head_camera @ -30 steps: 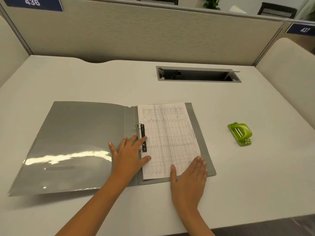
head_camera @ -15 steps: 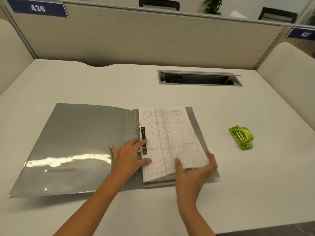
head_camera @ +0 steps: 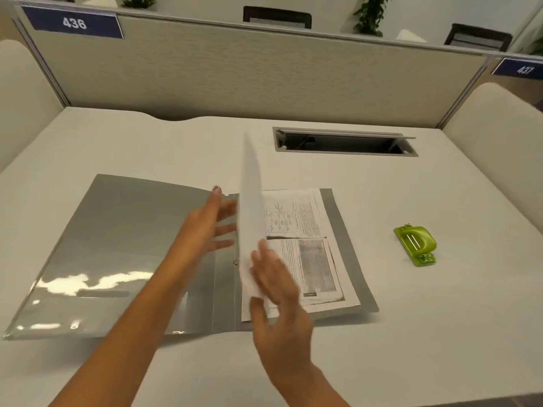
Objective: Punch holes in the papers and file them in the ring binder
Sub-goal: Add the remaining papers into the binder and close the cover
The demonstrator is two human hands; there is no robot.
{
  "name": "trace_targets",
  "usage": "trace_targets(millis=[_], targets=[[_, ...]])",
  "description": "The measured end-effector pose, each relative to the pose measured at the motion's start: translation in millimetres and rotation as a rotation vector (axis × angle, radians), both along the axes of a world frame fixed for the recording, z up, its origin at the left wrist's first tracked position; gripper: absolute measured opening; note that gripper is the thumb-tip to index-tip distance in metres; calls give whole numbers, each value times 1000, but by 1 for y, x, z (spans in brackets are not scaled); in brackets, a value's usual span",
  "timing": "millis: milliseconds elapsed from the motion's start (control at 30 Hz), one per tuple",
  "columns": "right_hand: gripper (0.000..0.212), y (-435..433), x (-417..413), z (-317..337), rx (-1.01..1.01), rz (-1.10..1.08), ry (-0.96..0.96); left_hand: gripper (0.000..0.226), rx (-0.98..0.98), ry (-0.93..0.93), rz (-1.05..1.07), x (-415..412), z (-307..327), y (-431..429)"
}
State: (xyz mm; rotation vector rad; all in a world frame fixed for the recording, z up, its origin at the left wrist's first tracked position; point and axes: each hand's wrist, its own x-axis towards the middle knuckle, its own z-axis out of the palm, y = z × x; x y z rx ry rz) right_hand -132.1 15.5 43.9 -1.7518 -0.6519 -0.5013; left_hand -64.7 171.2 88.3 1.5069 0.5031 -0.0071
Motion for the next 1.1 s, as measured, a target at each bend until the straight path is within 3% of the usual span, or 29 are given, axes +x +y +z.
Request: trace_targets(millis=[100,233,333,433,533,700,800,900,1100], targets=[[53,12,-1,-2,-108,148,-74,53,-74,21,-5,5,23,13],[49,22,-5,0,-250,307,-99,16,151,92,51,4,32,28],[41,20,-5,0,-160,326,-63,8,169,103,67,3,31,41],[28,6,7,-4,-78,62,48,5,163,115,63,3,31,56],[28,-18,31,-17,-172,-344,231,8,160,137,46,4,27,65],[49,-73,71,-39,-741,-748,631,19,123,160,49,6,19,70],[57,-95,73,-42,-897,-728,753,15,115,163,55,6,15,70],[55,-100,75,-45,-869,-714,824,2,99,155,46,5,11,72],[38,-96,88,-39,-807,-702,1035,4,92,155,102,3,4,73]])
